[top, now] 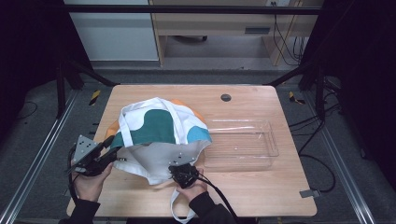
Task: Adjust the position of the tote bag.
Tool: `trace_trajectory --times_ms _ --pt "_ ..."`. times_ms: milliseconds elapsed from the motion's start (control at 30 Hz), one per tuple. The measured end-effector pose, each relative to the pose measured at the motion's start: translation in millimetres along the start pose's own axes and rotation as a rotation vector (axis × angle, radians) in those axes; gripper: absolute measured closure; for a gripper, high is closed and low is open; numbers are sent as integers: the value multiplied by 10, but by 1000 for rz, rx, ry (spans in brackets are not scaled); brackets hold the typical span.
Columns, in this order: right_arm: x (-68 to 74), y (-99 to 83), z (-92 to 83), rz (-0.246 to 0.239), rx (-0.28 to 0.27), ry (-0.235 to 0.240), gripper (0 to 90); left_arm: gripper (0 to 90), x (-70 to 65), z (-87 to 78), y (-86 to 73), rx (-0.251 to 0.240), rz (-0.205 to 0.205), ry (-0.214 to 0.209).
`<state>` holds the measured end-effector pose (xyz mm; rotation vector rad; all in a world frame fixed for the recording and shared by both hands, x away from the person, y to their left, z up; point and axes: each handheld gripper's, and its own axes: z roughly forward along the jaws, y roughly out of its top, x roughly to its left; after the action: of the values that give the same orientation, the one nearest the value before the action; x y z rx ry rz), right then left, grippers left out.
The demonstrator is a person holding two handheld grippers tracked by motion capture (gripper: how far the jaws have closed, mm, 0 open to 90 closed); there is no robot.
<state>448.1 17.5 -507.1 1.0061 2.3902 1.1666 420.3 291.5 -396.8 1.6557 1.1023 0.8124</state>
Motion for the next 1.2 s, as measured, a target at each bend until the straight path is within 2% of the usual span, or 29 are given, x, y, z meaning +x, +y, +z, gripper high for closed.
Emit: trace_trajectory --times_ms 33,100,133,200,267,300,567,700,933,967,1100,1200 --pt "1 1 -1 1 1 0 900 500 7 -8 -23 14 6 -11" --pt "0 1 -2 4 3 2 900 476 2 -28 -77 37 18 -19" --pt "-6 2 -2 1 3 4 900 481 2 -33 -91 55 30 -30" --pt "-10 3 0 5 3 7 900 465 -25 -50 -131 69 61 -18" --pt "-10 4 1 13 1 9 900 479 -55 -64 -151 97 85 -30" --pt "-12 4 2 13 1 10 900 472 -85 -89 -154 91 96 -30" --pt "-14 3 2 11 1 10 900 393 -154 -235 -66 56 97 -7" --pt "-13 4 2 15 2 10 900 337 -158 -270 24 45 82 -2" --pt "-12 8 -8 20 -4 12 900 323 -195 -240 158 46 87 -34" --pt "-14 19 -32 18 -24 20 900 323 -216 -242 180 40 93 -36" --pt "-24 45 -89 22 -52 29 900 356 -307 -263 250 25 86 -59" --pt "-51 80 -198 32 -77 27 900 473 -383 -282 261 10 64 -78"
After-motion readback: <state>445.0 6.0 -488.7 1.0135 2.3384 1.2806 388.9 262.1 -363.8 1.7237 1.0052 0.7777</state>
